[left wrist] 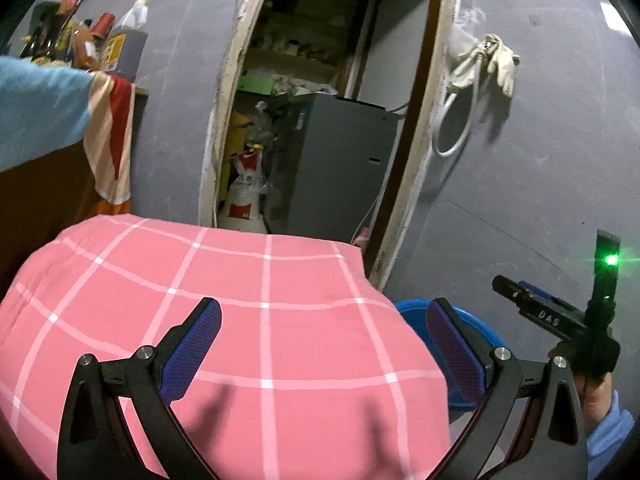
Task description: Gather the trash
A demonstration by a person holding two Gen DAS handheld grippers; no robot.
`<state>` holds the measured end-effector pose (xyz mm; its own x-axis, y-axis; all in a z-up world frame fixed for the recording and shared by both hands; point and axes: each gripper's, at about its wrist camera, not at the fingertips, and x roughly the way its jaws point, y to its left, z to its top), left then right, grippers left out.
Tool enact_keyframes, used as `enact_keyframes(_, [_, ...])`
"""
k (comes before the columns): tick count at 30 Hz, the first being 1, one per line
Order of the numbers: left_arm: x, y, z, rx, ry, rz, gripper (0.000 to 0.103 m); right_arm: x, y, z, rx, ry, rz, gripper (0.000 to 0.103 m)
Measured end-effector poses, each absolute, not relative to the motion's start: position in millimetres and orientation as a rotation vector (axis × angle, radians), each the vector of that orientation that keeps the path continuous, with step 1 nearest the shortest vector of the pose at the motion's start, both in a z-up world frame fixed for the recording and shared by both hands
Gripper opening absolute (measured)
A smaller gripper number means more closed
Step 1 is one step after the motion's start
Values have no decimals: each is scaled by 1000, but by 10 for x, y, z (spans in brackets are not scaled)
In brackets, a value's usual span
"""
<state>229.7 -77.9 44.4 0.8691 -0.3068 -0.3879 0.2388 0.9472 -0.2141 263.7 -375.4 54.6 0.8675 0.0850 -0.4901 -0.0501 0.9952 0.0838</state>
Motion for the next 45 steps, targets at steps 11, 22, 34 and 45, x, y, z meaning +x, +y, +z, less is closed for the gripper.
enact_keyframes(11, [1902, -811, 604, -139, 379, -292, 101, 1803, -3710, 829, 115, 408, 94, 91])
enact_keyframes(22, [1293, -664, 590, -123, 338, -263, 101, 852, -3527, 1003, 140, 290, 99, 103])
enact_keyframes(34, [676, -479, 424, -98, 291, -200, 101, 266, -3304, 820, 105, 245, 70, 103])
enact_keyframes(45, [396, -392, 248, -62, 250, -176, 101, 7, -3129, 643, 37, 202, 42, 103])
